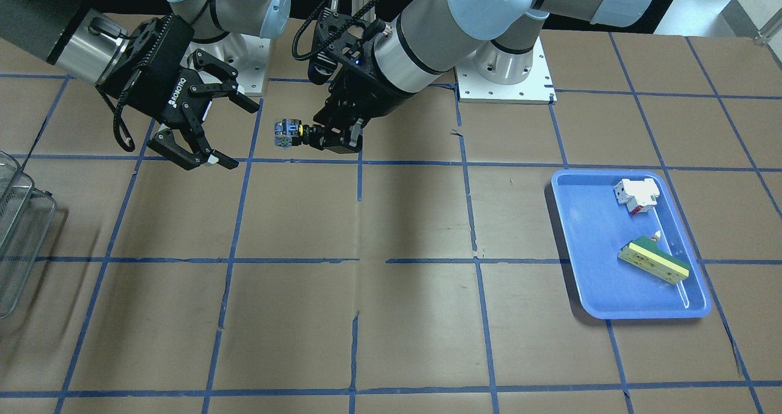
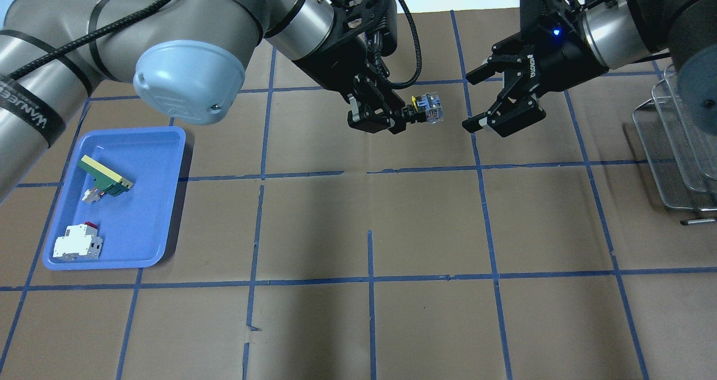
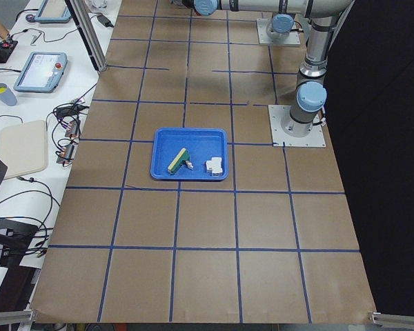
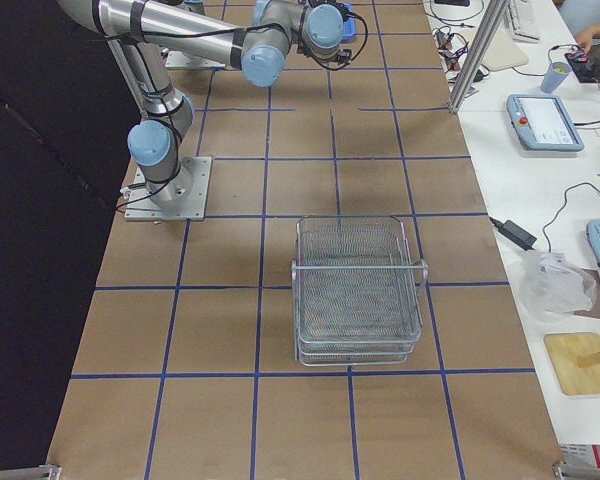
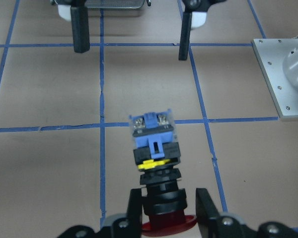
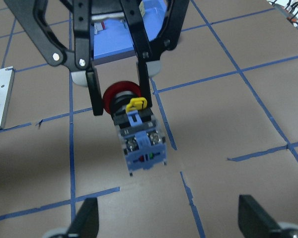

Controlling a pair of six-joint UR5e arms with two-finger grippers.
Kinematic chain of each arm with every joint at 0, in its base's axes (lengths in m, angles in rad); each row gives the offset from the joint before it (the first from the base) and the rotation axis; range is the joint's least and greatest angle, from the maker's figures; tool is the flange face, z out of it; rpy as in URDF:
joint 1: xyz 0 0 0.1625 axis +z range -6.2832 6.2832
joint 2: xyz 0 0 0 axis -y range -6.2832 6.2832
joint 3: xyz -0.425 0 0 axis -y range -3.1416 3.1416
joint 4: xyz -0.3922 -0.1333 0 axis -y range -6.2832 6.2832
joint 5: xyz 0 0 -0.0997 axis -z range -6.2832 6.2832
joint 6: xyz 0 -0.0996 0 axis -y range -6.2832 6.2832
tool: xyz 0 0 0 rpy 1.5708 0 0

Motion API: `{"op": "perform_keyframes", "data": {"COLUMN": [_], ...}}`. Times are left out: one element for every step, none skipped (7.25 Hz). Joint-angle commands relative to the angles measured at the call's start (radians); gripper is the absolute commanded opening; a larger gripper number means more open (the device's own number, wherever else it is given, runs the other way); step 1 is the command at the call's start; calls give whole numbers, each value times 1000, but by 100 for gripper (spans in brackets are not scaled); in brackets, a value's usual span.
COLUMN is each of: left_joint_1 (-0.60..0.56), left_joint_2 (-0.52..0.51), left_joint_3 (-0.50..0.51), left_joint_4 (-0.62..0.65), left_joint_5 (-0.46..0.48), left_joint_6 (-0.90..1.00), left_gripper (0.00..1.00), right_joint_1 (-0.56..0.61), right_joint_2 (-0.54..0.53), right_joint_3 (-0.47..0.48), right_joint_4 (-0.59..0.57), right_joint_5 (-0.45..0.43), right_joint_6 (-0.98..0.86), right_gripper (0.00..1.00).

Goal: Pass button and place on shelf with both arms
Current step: 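Close the right gripper on the push-button held by the left gripper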

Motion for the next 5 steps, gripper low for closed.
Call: {"op": "perform_keyframes", "data": {"left_joint_1": [-39, -43, -47, -47, -47], "left_joint_2": [-13, -13, -13, -13, -11], "left_joint_3": [0, 0, 0, 0, 0], "left_joint_4": [77, 78, 78, 80, 91], "left_joint_5": [-2, -3, -3, -12, -28], "left_joint_6": [-72, -72, -72, -72, -72], "left_gripper": [0, 0, 0, 0, 0], "right_joint_1": [2, 2, 2, 2, 2], "right_joint_2": [1, -1, -5, -7, -7], "right_joint_3": [5, 11, 9, 11, 11], "right_joint_4": [1, 2, 5, 14, 14], "right_joint_5": [44, 47, 55, 55, 55], "right_joint_6": [-4, -2, -2, -2, -1], "right_gripper": [100, 99, 99, 99, 95]}}
